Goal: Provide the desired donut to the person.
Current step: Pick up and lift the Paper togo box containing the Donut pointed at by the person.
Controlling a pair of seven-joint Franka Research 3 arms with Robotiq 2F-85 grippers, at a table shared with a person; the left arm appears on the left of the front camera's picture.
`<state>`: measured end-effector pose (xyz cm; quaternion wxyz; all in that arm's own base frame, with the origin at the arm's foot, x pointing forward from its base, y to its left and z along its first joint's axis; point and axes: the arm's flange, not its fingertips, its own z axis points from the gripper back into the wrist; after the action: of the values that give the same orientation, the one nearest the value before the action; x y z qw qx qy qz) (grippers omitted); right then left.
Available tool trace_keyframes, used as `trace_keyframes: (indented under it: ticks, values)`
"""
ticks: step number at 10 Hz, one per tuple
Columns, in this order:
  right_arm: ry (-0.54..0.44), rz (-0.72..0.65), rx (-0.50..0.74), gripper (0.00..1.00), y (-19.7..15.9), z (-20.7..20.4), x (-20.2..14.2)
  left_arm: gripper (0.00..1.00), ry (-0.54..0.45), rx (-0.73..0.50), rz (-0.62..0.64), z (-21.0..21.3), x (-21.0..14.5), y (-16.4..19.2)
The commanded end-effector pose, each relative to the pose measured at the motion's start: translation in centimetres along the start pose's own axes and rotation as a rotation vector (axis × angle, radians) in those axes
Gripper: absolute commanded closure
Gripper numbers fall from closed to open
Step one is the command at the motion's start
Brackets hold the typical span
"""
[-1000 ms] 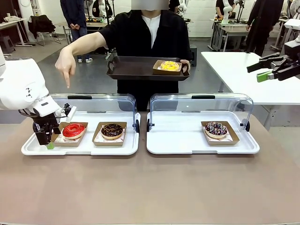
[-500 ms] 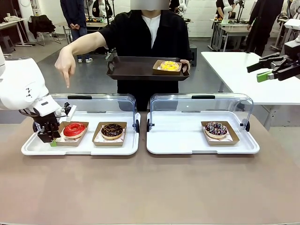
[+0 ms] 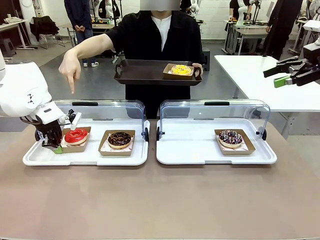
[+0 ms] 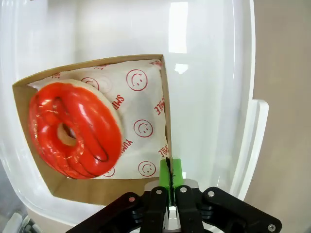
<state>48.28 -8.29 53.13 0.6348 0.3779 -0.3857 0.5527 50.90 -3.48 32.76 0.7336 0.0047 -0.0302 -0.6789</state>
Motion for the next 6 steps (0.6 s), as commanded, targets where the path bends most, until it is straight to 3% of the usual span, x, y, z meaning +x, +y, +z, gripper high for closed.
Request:
trace_keyframes:
  ticks: [1, 4, 6]
  values:
    - [-0.002, -0.002, 0.006, 0.00, 0.1, -0.1, 0.1, 1.00, 0.029, -0.015, 0.021, 0.3, -0.1, 0.1]
    - [-0.002, -0.002, 0.006, 0.00, 0.1, -0.1, 0.1, 1.00, 0.028, 0.001, -0.008, 2.0, -0.6, -1.1]
    - [-0.002, -0.002, 0.006, 0.00, 0.1, -0.1, 0.1, 1.00, 0.065, -0.015, -0.088, 6.6, -1.0, -4.6]
